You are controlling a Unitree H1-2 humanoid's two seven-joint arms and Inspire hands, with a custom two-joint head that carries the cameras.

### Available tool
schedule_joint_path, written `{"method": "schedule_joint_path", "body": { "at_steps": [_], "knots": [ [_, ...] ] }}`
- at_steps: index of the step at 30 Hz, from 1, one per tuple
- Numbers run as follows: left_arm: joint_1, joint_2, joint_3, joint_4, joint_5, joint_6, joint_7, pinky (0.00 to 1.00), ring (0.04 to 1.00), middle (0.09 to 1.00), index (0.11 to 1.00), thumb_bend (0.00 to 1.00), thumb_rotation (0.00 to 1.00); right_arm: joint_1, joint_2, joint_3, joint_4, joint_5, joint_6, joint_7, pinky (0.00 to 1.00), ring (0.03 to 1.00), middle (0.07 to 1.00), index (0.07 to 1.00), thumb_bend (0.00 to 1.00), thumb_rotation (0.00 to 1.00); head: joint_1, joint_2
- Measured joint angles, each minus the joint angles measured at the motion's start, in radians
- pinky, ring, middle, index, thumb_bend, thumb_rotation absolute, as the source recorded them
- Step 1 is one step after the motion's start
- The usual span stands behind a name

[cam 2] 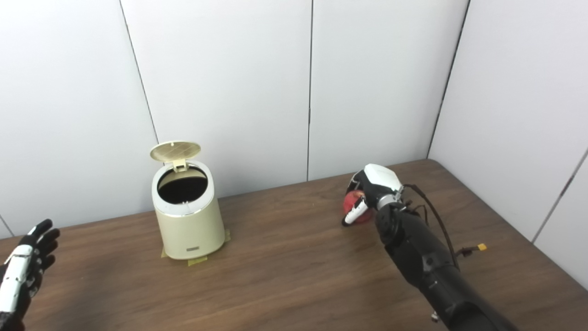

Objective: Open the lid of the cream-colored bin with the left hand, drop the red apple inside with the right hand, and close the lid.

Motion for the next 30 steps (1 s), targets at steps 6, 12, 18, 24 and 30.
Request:
{"method": "schedule_joint_path", "body": {
  "at_steps": [6,12,18,24,30],
  "knots": [
    [0.000,0.000,-0.014,0.000,0.009,-0.001,0.000,1.00,0.972,0.957,0.962,0.28,1.00,0.012,0.024,-0.024,-0.128,0.033,-0.014,-0.013,0.50,0.435,0.507,0.473,0.52,0.00,0.024,0.002],
    [-0.001,-0.001,-0.022,0.000,0.026,-0.002,0.000,1.00,0.981,0.975,0.976,0.24,1.00,-0.005,0.085,-0.013,-0.329,0.024,-0.008,-0.014,0.46,0.422,0.496,0.485,0.52,0.00,0.048,0.005],
    [0.000,-0.001,-0.019,0.025,0.001,-0.052,-0.015,1.00,1.000,1.000,1.000,0.23,1.00,-0.067,0.165,0.010,-0.471,0.006,-0.007,0.012,0.43,0.402,0.501,0.489,0.52,0.00,0.104,0.006],
    [0.006,0.000,-0.019,0.082,-0.001,-0.112,-0.015,1.00,0.990,0.985,1.000,0.39,0.97,-0.107,0.242,0.036,-0.537,0.005,-0.012,0.041,0.40,0.410,0.495,0.487,0.50,0.00,0.173,0.012],
    [0.028,-0.005,-0.019,0.092,-0.003,-0.116,-0.014,1.00,0.963,0.960,0.973,0.48,0.90,-0.151,0.296,0.086,-0.538,-0.006,-0.045,0.059,0.39,0.405,0.494,0.492,0.50,0.00,0.261,0.008]
  ]
}}
